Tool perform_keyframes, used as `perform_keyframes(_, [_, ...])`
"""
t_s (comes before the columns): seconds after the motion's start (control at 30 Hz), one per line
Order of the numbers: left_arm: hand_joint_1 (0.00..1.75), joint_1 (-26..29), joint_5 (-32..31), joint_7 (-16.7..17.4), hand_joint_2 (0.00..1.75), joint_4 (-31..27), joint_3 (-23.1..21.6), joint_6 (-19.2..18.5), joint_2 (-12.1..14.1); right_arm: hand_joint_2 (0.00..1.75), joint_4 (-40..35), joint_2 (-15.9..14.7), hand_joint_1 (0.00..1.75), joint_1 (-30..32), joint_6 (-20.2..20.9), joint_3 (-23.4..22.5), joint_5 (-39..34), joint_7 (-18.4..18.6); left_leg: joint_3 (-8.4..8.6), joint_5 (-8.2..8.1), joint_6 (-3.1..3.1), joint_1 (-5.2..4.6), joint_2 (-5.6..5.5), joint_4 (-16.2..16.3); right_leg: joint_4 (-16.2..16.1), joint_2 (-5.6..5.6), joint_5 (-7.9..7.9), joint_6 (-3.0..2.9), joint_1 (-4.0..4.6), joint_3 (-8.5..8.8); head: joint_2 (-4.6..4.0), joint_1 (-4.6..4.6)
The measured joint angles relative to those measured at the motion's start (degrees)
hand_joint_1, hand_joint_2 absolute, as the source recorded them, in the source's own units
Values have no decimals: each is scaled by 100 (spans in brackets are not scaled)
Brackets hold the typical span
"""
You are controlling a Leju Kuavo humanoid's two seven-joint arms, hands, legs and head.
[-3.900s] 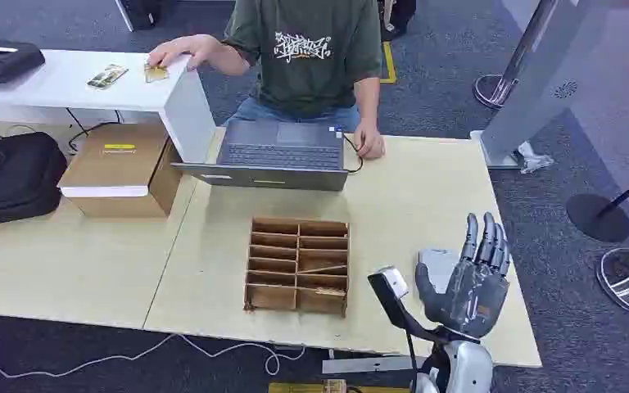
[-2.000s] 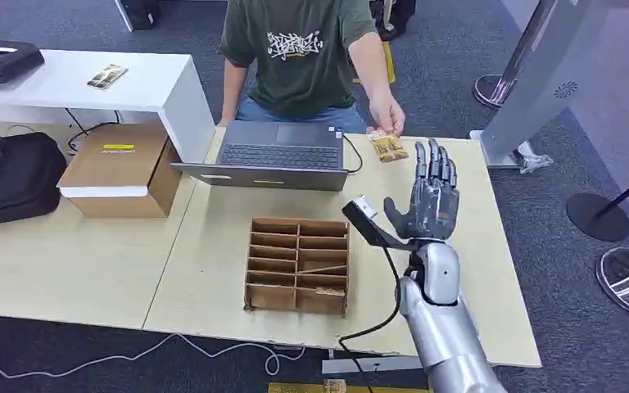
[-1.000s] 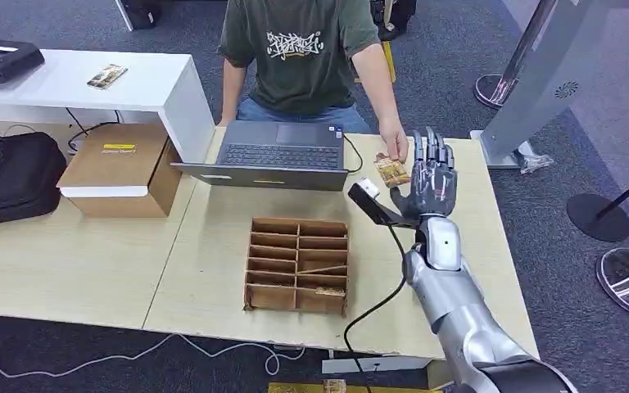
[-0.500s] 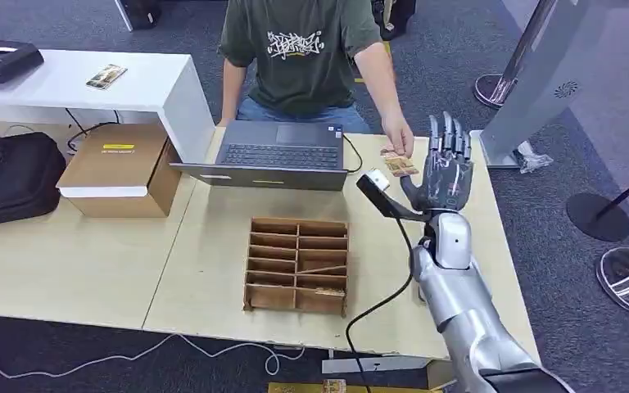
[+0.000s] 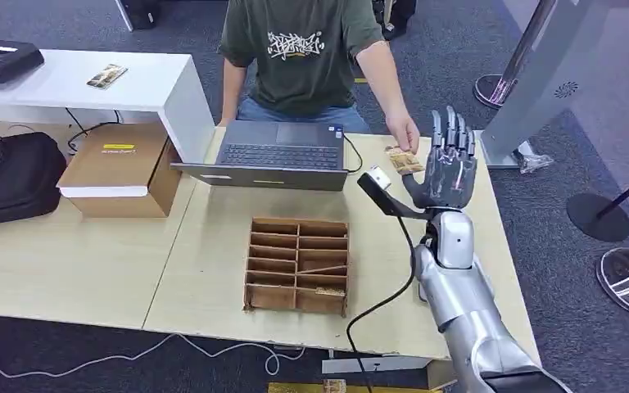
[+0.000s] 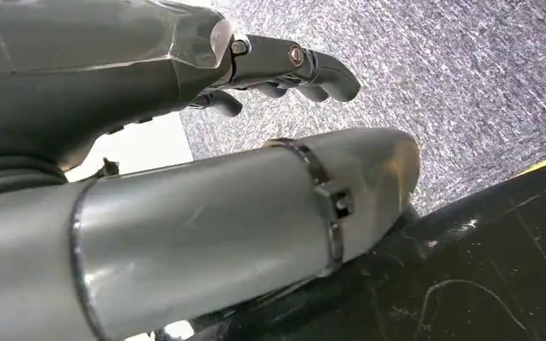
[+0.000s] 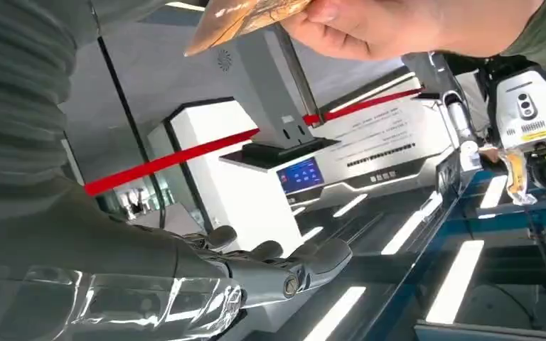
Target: Pass the card to the sensor for recognition and then transmit it.
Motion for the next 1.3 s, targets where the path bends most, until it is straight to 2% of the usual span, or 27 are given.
perform_keyframes(0.13, [0,0,-28,0,0,0,0,0,2,175,0,-9,0,0,0,0,4,20,0,0,0,0,0,0,0,0,0,0,0,0,0,0])
perform_keyframes(0.17, [0,-1,-31,0,0,0,0,0,0,175,0,-13,17,0,0,0,7,22,0,0,0,0,0,0,0,0,0,0,0,0,0,0])
perform_keyframes(0.2, [0,-1,-37,0,0,0,0,0,2,175,0,-15,175,0,2,0,4,35,0,0,0,0,0,0,0,0,0,0,0,0,0,0])
perform_keyframes(1.3, [0,1,-61,2,0,0,0,-55,2,175,-400,-151,175,307,192,-7,-2,177,0,0,0,0,0,0,0,0,0,0,0,0,0,0])
